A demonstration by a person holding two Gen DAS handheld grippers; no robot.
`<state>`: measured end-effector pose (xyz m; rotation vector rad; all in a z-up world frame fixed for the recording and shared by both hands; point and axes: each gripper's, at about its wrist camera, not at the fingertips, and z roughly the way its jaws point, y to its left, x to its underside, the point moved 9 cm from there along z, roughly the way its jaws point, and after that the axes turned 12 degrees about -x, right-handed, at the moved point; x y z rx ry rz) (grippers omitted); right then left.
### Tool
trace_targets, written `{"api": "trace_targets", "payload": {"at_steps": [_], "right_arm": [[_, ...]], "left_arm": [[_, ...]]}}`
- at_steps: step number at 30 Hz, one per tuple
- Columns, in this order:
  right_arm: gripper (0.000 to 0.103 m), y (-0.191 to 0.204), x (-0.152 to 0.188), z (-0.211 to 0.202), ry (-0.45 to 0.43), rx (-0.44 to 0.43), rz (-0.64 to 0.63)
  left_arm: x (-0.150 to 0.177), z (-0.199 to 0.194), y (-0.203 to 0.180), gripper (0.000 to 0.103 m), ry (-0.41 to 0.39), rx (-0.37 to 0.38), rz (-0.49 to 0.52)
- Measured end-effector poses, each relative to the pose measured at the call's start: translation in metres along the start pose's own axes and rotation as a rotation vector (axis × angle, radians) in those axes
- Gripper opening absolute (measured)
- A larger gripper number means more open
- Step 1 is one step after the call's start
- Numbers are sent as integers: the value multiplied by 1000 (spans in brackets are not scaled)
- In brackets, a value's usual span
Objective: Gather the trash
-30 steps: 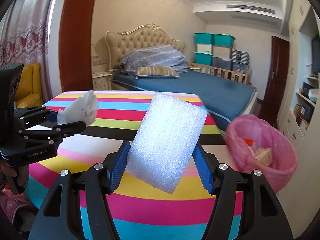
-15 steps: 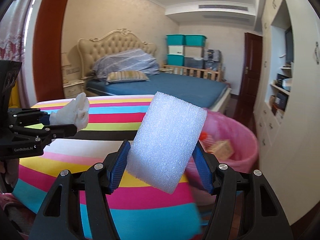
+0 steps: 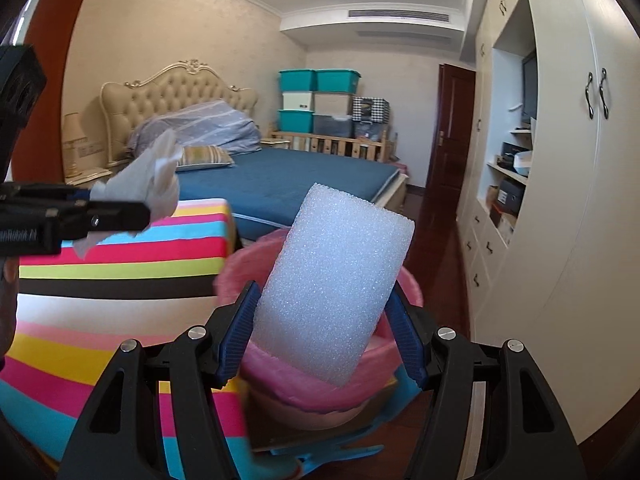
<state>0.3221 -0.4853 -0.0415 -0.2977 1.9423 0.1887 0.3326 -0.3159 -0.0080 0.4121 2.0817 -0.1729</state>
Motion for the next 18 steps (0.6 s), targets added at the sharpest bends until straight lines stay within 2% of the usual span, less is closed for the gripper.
{"api": "trace_targets", "payload": {"at_steps": [8, 11, 13, 15, 16, 17, 18], "right_arm": [[61, -20, -1, 28, 28, 17, -6], [61, -20, -1, 39, 33, 10, -30], [63, -20, 0, 47, 27, -4, -45], [79, -18, 7, 56, 44, -12, -64], [84, -19, 13, 62, 74, -5, -72], [84, -19, 16, 62, 83, 2, -73], [84, -20, 19, 60, 81, 4, -68]], "left_arm": [[-29, 50, -6, 41, 62, 36, -75], [-42, 63, -11, 42, 58, 43, -78], [-51, 72, -16, 48, 56, 69, -77], [-57, 79, -19, 71, 49, 81, -73], [-59, 81, -17, 77, 39, 61, -72], [-60, 80, -16, 83, 27, 47, -69], [-60, 77, -15, 83, 16, 41, -63]]}}
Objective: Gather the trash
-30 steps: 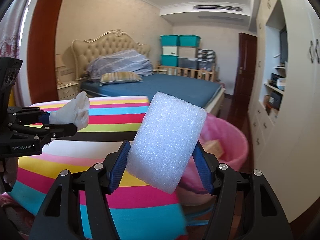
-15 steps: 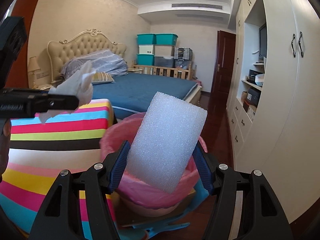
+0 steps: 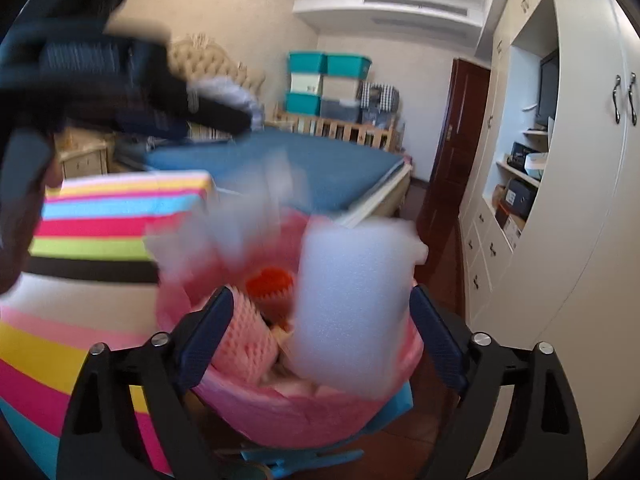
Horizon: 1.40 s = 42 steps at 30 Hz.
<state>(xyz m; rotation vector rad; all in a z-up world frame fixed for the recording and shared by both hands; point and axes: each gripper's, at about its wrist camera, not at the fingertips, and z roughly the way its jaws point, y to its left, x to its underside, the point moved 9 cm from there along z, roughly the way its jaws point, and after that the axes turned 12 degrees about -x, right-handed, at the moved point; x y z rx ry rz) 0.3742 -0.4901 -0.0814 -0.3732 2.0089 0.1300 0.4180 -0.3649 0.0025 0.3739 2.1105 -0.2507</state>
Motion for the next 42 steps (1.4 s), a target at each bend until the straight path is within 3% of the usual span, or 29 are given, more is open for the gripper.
{"api": "trace_targets", "payload": {"at_steps": [6, 11, 16, 20, 23, 28, 42], "right_arm": [[84, 7, 6, -46, -62, 29, 24], [84, 11, 4, -105, -139, 64, 98], [84, 24, -8, -150, -187, 103, 115], [84, 38, -12, -168, -162, 105, 101], [84, 50, -15, -171, -149, 99, 84], [84, 68, -13, -160, -101, 76, 62], [84, 77, -4, -152, -66, 37, 67]], "left_arm": [[7, -44, 31, 99, -129, -149, 26], [20, -99, 51, 98, -221, -235, 32], [44, -150, 59, 98, -251, -218, -21], [69, -180, 64, 98, -275, -247, -30], [89, -197, 62, 98, -272, -214, -30], [114, -206, 60, 98, -266, -235, -8], [129, -183, 48, 98, -204, -236, 9]]}}
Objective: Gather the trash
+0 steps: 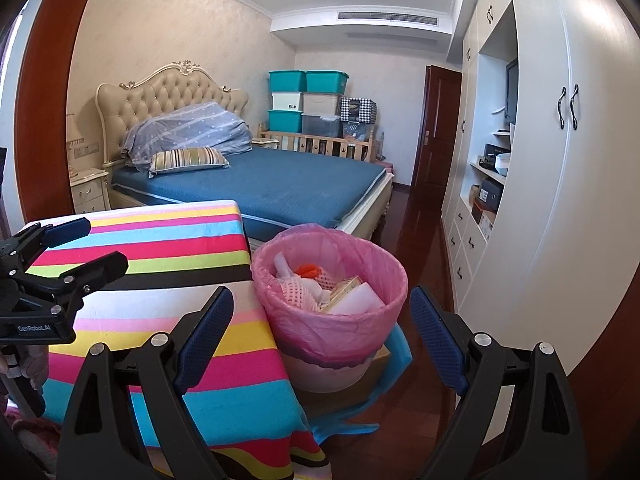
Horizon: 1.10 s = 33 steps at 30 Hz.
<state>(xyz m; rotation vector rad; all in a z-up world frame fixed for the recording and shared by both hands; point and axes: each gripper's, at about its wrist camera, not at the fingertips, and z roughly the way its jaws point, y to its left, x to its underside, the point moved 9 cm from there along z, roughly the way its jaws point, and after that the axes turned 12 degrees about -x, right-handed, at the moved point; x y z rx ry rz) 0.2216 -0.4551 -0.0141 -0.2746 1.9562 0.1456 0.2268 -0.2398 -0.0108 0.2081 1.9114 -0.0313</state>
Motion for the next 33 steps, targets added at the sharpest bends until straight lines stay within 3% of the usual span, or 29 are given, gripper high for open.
{"api": "trace_targets", "payload": {"at_steps": [10, 33], "right_arm": [[84, 9, 4, 5, 11, -19, -17], [84, 10, 8, 11, 15, -27, -10]], "left_arm": [[3, 1, -1, 98, -3, -34, 12], [7, 4, 1, 98, 12, -15, -19]]}}
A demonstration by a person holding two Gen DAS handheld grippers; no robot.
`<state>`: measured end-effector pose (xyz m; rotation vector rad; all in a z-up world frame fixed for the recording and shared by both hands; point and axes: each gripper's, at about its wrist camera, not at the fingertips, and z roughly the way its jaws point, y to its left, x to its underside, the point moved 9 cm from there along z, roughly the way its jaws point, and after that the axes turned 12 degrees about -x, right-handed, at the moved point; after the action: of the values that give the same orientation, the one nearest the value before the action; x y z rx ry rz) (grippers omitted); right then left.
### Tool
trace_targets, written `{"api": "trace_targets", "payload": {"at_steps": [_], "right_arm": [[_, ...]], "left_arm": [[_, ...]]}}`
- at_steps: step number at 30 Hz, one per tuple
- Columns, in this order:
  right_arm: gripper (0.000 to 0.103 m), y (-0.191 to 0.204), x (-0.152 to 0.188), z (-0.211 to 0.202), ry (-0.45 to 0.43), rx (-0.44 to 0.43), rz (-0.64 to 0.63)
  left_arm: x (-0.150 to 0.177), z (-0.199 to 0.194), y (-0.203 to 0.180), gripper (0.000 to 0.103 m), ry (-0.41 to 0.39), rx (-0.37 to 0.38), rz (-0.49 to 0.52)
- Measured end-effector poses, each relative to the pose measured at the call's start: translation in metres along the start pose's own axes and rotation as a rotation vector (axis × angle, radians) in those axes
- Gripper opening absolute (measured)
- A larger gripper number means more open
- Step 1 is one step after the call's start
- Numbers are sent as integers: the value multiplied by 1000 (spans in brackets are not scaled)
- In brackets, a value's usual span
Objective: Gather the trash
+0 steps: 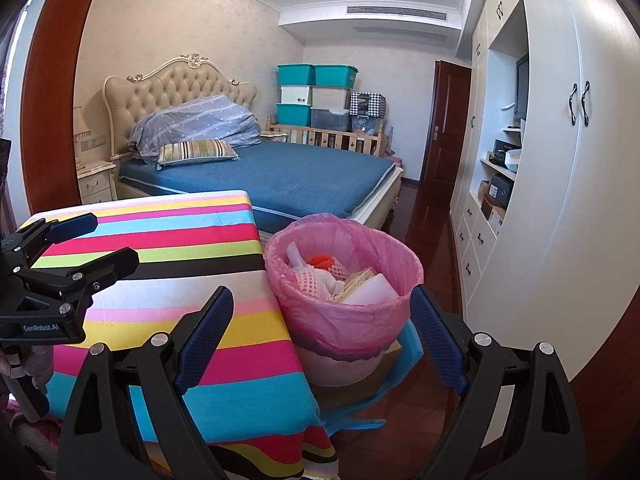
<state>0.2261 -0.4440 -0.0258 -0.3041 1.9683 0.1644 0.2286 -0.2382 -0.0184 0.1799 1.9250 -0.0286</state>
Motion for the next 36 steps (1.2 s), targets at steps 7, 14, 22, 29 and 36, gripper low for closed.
{"api": "trace_targets", "payload": {"at_steps": [7, 14, 22, 29, 36], "right_arm": [[84, 7, 4, 5, 5, -11, -8], [84, 7, 2, 2, 5, -10, -5], [84, 8, 2, 1, 3, -10, -3], [84, 7, 1, 1, 0, -10, 2], [84, 7, 1, 0, 0, -10, 1]], "left_arm": [[-1, 0, 4, 98, -5, -13, -16], [-1, 1, 2, 98, -5, -8, -13], [-1, 1, 3, 98, -6, -8, -13], [-1, 1, 4, 98, -6, -8, -8], [0, 0, 5, 98, -6, -9, -8]]}}
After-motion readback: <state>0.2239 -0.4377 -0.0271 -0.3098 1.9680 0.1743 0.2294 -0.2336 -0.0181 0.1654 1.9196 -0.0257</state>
